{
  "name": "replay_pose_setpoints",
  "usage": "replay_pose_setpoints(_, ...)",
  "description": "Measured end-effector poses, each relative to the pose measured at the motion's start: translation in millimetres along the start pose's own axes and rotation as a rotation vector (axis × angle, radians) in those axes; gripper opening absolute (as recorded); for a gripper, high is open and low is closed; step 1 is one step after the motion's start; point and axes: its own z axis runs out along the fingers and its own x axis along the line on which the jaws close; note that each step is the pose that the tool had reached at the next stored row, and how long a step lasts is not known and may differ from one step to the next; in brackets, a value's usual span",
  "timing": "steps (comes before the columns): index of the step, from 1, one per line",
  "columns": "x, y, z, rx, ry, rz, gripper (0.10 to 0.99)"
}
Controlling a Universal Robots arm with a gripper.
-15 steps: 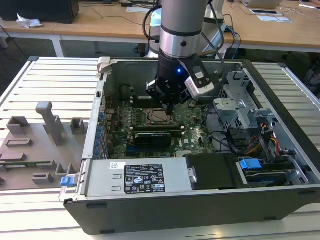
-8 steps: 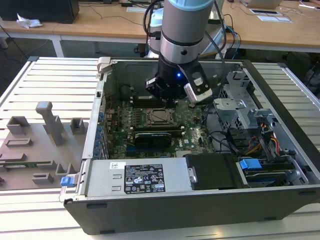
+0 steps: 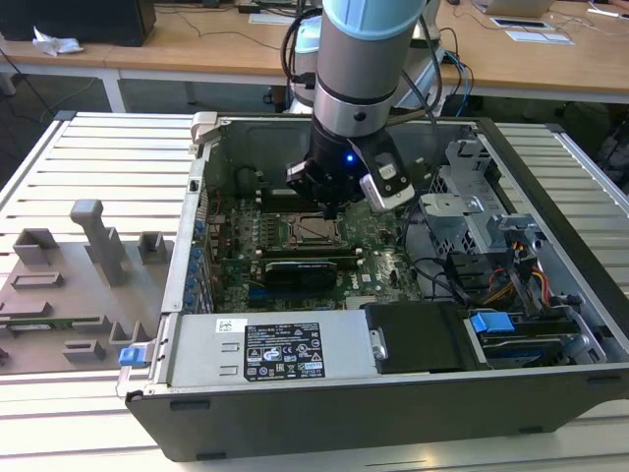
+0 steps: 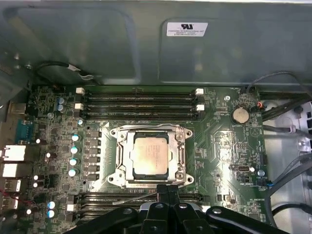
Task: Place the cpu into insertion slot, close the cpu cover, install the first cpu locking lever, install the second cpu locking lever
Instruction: 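Install the second cpu locking lever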
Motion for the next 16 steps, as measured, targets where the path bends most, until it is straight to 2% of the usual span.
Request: replay_pose_setpoints(16,0.1,-4.7,19.9,0.0,0.001,0.0,0.106)
